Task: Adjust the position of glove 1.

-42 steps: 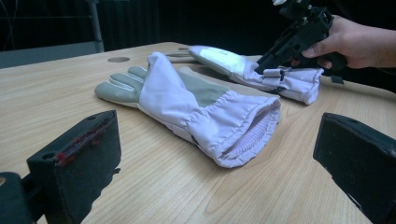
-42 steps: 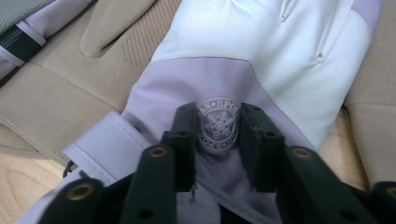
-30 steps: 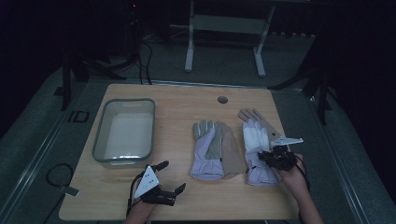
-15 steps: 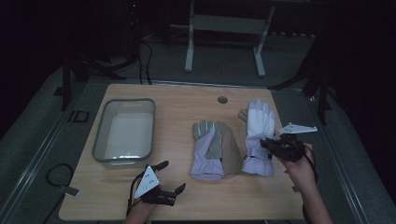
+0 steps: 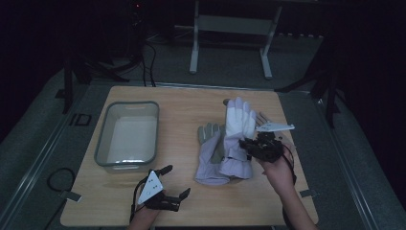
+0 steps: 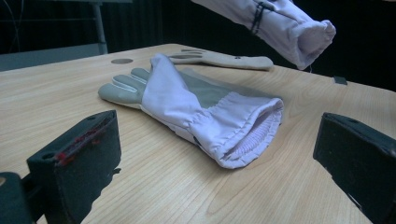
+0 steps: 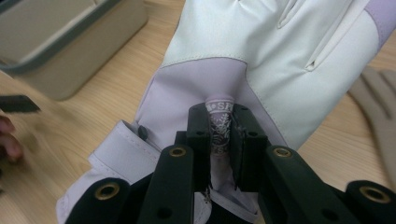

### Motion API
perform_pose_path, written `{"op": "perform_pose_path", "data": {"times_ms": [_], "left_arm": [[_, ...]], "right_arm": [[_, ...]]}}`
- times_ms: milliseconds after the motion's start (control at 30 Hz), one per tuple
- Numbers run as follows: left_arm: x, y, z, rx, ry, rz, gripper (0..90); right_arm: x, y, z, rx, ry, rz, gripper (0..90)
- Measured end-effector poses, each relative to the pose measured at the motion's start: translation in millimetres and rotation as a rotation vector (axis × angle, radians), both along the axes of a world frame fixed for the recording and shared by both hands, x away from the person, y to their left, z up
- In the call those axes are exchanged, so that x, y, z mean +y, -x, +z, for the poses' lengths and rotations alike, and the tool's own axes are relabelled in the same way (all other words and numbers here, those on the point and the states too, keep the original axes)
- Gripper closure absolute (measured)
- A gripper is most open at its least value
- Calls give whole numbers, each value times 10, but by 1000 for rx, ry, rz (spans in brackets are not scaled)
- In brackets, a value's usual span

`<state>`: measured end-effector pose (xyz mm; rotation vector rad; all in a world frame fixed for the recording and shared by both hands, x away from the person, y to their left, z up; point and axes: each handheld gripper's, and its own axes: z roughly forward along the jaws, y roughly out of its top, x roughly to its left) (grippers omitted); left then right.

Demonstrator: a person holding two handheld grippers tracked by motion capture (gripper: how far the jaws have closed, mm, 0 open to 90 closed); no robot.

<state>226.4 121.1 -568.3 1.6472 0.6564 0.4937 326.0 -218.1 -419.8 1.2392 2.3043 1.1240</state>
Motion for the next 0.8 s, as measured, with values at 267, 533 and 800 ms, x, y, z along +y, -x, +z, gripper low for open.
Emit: {"op": "perform_pose_path", "data": {"times_ms": [267,533,800], "left_arm": [[-1,2,-1,-4,-1,1,9],[1,5,0,-2,0,-1,8],[-1,0,0,1,0,-1,8]], "right_arm": [[495,1,-17,50,-14,0,794],[731,-66,-223,84,66,-18,793],[759,-210,-468,136,126,-30,790]]}}
